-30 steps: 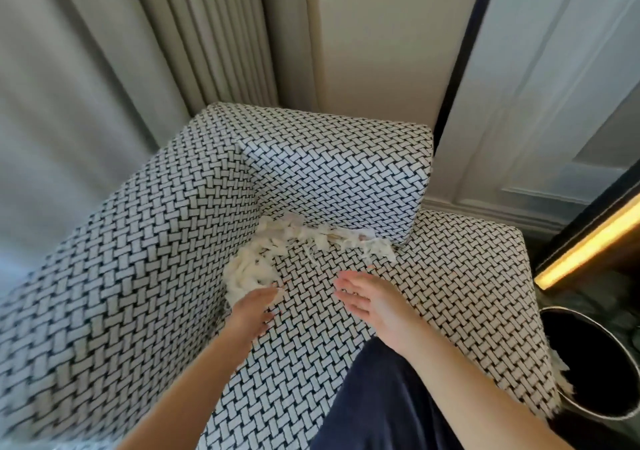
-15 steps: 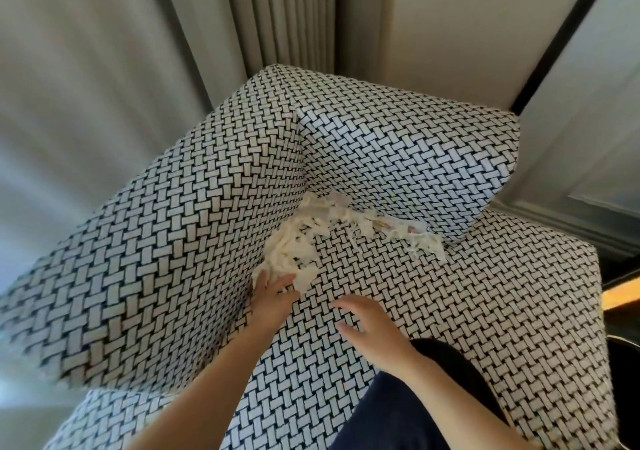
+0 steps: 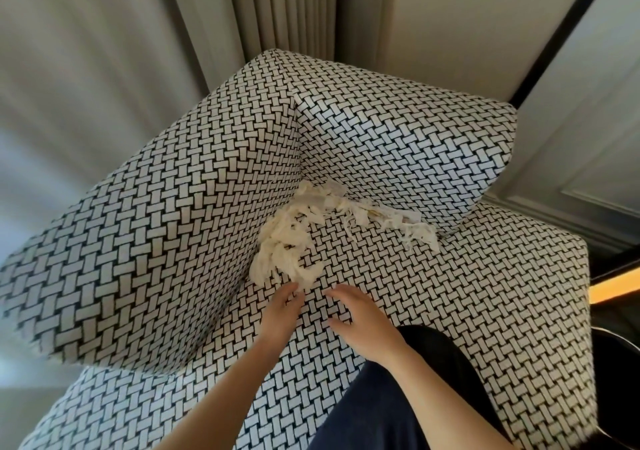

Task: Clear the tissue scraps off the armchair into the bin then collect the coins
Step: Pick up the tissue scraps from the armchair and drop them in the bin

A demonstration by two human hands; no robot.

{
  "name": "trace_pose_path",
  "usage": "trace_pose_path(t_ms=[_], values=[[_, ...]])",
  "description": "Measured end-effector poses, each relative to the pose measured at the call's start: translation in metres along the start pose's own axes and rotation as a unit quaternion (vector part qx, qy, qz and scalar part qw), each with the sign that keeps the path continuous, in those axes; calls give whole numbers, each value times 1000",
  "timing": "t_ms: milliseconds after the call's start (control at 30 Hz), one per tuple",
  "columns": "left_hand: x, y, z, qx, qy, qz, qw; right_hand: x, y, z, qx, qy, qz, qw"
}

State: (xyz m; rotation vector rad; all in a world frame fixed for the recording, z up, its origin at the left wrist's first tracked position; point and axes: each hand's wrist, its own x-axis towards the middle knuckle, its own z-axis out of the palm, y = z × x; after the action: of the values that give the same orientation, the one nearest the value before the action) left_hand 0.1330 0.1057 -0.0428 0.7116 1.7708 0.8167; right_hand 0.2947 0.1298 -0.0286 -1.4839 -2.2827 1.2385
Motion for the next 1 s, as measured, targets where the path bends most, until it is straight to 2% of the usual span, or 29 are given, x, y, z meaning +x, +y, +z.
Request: trace_pose_path(t_ms=[300,500,700,867,1000], values=[[-32,-12,14,110,-107,84,985,-7,-8,-4,5,-62,-21,998],[-45,-21,13,117,-129,71,982,-6,-5,1,-31,-87,-1,996],[-56,-37,1,80,-86,30,993,-9,-5,-1,2,-37,5,999],[-66,-45,-17,35,-53,-4,998,-9,-2,-3,76,63,12,995],[-73,-46,-29,34,-34,-2,999,-16,-5,-9,153,148,19,977]])
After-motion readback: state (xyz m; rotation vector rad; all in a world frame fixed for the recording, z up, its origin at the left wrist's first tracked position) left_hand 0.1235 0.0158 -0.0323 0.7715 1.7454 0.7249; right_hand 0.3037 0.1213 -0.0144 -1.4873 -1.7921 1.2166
